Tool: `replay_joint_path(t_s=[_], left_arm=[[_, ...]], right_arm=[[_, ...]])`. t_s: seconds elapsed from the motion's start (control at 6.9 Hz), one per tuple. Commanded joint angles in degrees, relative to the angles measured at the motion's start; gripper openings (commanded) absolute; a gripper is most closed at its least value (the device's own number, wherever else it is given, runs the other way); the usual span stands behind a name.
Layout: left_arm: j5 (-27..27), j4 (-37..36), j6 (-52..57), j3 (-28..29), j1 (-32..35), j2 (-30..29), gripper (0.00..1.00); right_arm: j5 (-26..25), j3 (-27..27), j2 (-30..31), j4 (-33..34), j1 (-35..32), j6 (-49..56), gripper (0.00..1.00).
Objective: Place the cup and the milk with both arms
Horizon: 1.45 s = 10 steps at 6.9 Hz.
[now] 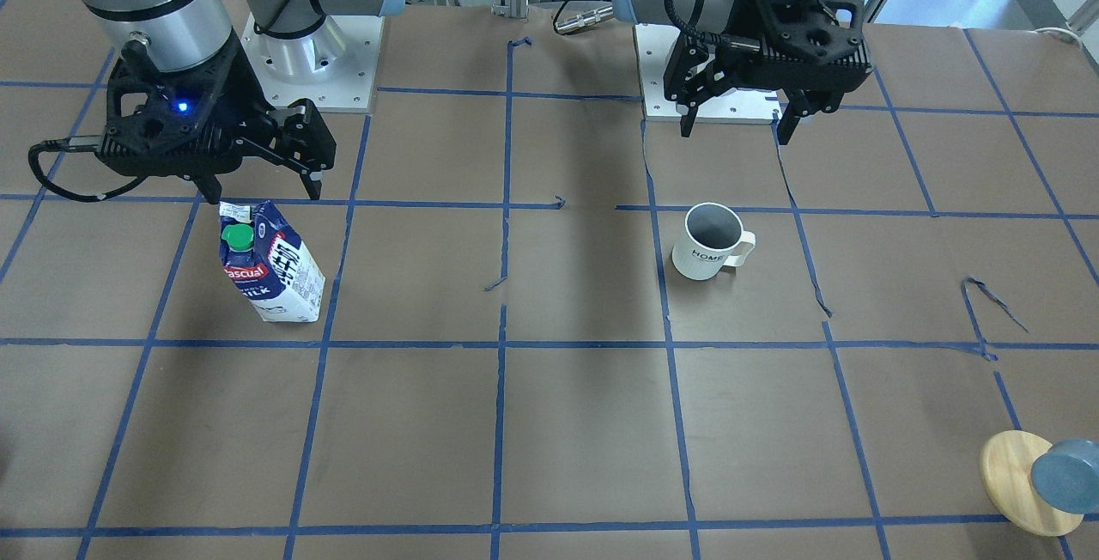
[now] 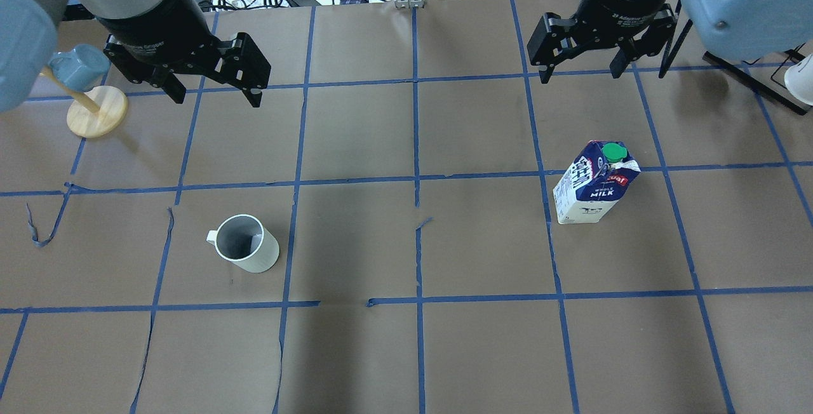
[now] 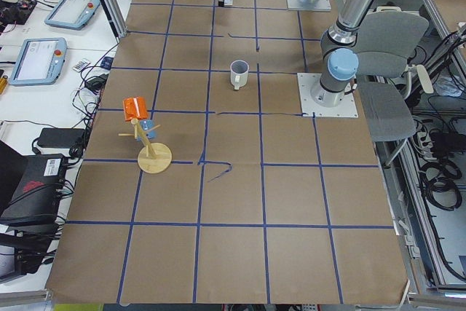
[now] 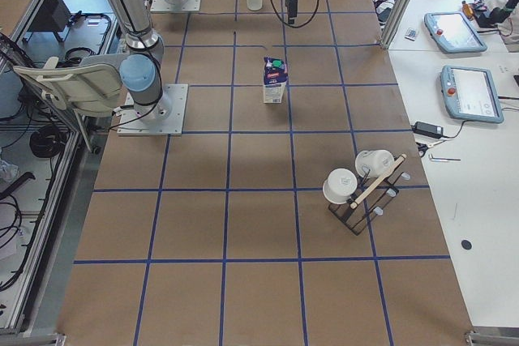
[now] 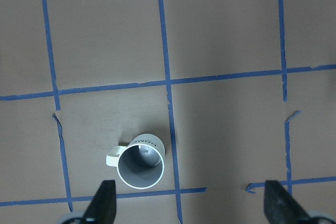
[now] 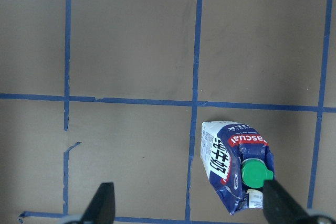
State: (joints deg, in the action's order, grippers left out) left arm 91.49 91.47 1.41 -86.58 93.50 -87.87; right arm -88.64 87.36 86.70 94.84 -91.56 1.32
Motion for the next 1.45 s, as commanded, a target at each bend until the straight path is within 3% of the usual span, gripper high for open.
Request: replay_joint_path(t_s=[0.0,0.43,0.72,0.87,1.01,1.16,1.3], left_arm=[[-0.1,0.1,0.0,-0.4,-0.2,-0.7,1.00],[0.2,-7.0,2.2,-15.9,-2.7,-4.0,1.00],[0.8,-11.5,2.5,-26.3,-3.6,-5.2,1.00],[0.9,-14.9,2.2,-28.9,-3.6,-7.0,0.99],[0.8,-14.8,2.0,-29.9,-3.5,-8.1,0.94],[0.8,-15.1,2.5,-30.2,-3.6,-8.5,0.70],[0.7,-15.4,2.2,-30.3,-3.6,-9.7,0.58]], right_arm=[[-0.6,1.2,0.0,0.0,0.6,0.3,1.00],[-0.6,5.5,-0.2,1.0,1.9,4.2,1.00],[-0.4,14.7,-0.1,7.1,6.1,6.8,1.00],[-0.5,17.5,-0.2,9.8,7.0,10.7,1.00],[-0.4,18.9,-0.2,11.4,7.8,12.3,1.00],[0.0,20.0,-0.3,11.5,8.1,12.4,1.00],[-0.3,21.3,-0.6,13.0,8.2,13.4,1.00]])
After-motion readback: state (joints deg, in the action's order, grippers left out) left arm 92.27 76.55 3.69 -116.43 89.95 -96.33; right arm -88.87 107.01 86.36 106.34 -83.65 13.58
